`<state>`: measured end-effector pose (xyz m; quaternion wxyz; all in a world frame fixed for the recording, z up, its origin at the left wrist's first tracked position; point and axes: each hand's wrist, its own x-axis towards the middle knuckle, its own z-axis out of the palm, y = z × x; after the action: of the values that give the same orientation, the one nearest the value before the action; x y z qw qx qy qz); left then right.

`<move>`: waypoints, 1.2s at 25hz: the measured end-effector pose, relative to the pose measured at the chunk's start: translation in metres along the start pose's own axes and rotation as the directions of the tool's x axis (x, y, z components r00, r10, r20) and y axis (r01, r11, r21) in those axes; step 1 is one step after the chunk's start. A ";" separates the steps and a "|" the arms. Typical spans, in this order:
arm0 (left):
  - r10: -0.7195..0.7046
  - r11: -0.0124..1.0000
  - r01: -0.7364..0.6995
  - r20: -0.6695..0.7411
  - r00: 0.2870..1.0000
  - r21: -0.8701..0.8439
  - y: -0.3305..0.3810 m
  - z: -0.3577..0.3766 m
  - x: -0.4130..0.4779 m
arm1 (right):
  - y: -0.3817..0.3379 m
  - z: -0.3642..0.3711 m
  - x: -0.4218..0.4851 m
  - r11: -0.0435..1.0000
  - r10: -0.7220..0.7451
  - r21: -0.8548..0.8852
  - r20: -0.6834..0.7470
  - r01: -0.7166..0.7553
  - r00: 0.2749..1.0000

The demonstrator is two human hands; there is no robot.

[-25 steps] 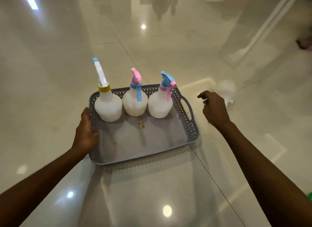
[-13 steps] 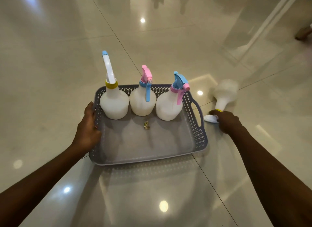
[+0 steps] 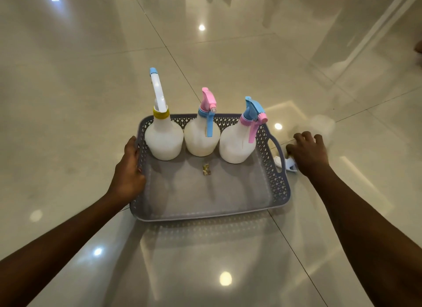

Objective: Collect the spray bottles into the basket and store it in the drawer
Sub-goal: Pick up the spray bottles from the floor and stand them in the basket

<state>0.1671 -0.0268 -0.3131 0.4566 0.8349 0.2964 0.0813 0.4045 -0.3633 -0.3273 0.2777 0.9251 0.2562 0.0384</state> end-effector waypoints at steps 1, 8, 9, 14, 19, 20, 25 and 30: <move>-0.002 1.000 0.002 0.002 1.000 -0.002 0.000 -0.001 0.000 | 0.001 -0.002 -0.002 0.996 0.035 0.080 -0.019 -0.033 0.999; -0.002 1.000 0.002 0.010 1.000 0.001 0.002 -0.001 -0.004 | 0.039 -0.083 -0.034 0.286 0.574 0.906 0.100 -0.313 0.813; -0.001 1.000 0.001 0.005 1.000 0.007 0.002 -0.001 -0.004 | 0.047 -0.100 -0.045 0.119 0.521 0.951 0.184 -0.284 0.834; -0.009 1.000 0.009 0.005 1.000 0.030 0.002 -0.001 -0.007 | 0.049 -0.182 -0.116 0.264 0.270 0.958 0.035 -0.109 0.962; 0.001 0.999 -0.002 0.016 1.000 0.039 0.001 0.003 -0.009 | -0.037 -0.210 -0.118 0.007 0.051 1.000 -0.023 0.023 0.998; -0.005 0.999 0.004 0.021 1.000 0.038 0.001 0.004 -0.010 | -0.062 -0.206 -0.113 0.020 -0.012 1.000 -0.025 0.025 1.000; -0.014 0.998 0.011 0.055 0.998 0.055 0.004 0.010 -0.014 | -0.140 -0.197 -0.093 0.052 -0.214 0.998 -0.011 0.022 0.977; 0.020 0.998 -0.025 0.085 0.996 0.053 0.005 0.012 -0.016 | -0.154 -0.190 -0.084 0.072 -0.256 0.993 -0.077 0.098 0.964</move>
<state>0.1614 -0.0464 -0.3137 0.4452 0.8528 0.2696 0.0430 0.2215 -0.2006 -0.2434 -0.3978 0.8324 0.3085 -0.2317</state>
